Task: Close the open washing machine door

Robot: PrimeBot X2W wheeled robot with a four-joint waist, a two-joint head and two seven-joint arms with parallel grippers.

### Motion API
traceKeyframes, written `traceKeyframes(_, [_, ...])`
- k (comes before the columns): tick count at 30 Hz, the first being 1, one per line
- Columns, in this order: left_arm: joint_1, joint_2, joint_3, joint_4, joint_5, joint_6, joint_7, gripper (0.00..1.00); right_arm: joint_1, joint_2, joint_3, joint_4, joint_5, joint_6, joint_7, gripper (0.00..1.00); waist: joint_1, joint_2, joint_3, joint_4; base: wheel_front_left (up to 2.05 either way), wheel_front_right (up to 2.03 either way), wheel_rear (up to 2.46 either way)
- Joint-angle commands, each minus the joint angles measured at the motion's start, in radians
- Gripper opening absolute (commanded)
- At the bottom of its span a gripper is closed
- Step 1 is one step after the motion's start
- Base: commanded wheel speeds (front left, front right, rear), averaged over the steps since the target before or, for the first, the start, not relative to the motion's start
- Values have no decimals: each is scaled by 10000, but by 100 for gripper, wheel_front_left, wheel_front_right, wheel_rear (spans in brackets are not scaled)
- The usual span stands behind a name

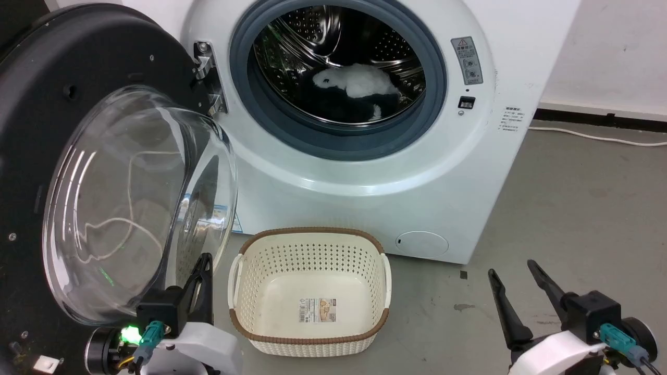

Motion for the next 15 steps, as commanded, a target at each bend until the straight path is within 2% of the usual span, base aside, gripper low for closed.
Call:
traceKeyframes(1, [64,10,-46,4,-78,-36,-110,0,159,0,-4,40,151,1,-123,100,0,0,0,6,0,0,0])
traceKeyframes(15, [-308,-1,190,-1264,-305,-68,-404,0,332,0,-52,321,531,2,-415,100,0,0,-33,333,0,0,0])
